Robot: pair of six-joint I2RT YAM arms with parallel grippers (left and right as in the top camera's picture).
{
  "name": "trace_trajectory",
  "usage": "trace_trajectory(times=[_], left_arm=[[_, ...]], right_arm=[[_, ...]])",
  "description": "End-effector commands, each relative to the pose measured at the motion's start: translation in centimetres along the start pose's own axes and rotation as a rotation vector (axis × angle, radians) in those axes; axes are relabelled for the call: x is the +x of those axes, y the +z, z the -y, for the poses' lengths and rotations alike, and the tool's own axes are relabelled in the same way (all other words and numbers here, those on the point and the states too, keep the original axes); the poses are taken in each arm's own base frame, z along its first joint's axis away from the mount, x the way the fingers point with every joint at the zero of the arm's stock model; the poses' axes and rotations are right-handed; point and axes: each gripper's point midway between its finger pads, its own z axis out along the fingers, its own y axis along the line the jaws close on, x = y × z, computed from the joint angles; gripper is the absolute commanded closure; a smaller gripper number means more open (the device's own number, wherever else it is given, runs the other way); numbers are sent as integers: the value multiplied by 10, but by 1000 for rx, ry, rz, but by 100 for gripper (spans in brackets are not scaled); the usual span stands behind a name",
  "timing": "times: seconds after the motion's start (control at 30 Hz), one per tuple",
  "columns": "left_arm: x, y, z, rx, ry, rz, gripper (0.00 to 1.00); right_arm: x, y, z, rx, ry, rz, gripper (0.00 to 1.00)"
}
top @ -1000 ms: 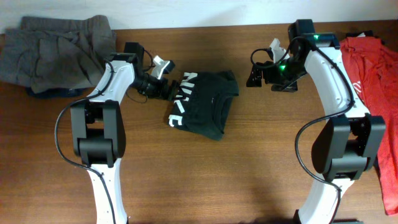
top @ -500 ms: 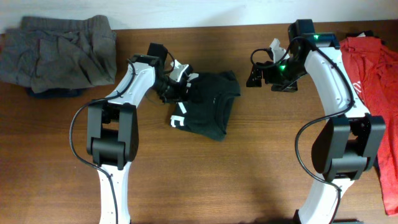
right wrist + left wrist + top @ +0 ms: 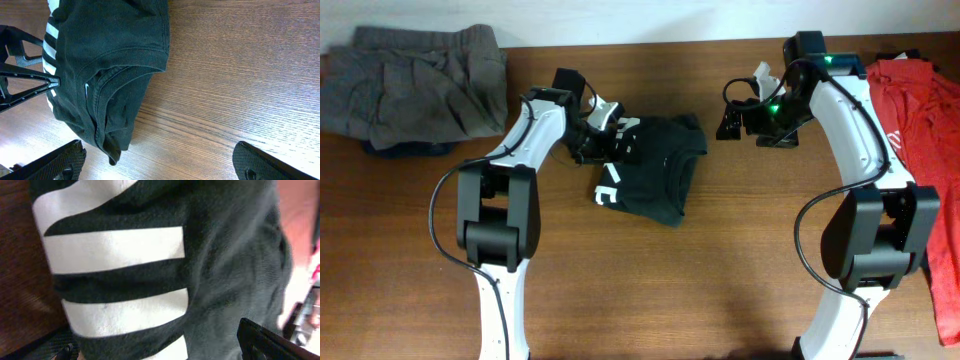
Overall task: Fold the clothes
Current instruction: 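Grasp the folded black shirt's left edge with the left gripper, then lift and carry the folded shirt up-left toward the grey clothes stack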
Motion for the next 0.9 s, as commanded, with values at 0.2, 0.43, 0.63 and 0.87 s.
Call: trace_trajectory(times=[0.2, 0.43, 0.63, 0.87], left_arm=[[34, 60, 11, 162, -80, -146, 9], [34, 62, 14, 161, -90, -147, 61], [23, 61, 15, 159, -63, -114, 100], [-37, 33, 4, 5, 70, 42, 100]], right_arm=[[1, 3, 6, 10, 0, -6, 1], [0, 3, 6, 10, -2, -4, 1], [0, 3, 6, 10, -2, -5, 1], [2, 3, 6, 10, 2, -14, 1]])
